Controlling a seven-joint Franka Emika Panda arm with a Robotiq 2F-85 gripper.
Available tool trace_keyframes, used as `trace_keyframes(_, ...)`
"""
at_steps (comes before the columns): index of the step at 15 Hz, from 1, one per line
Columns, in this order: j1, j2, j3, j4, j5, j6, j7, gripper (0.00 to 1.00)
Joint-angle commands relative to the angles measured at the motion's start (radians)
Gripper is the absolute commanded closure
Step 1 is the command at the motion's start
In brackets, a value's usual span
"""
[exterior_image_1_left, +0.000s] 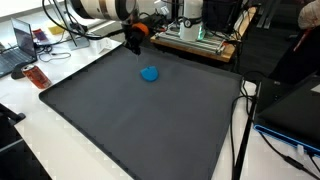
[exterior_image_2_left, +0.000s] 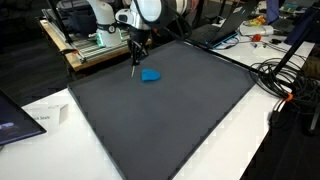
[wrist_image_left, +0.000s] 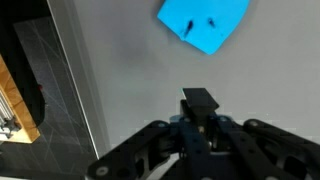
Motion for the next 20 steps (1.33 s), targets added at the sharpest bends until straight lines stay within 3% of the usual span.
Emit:
trace_keyframes(1, -0.094, -0.082, 0.116, -0.068, 0.008, 0.01, 0.051, 0.97)
trace_keyframes(9, -0.311, -0.154, 0.418, -0.141, 0.008, 0.008, 0.077, 0.97)
trace_keyframes(20, -0.671, -0.181, 0.877, -0.269, 0.008, -0.005, 0.054, 0.97)
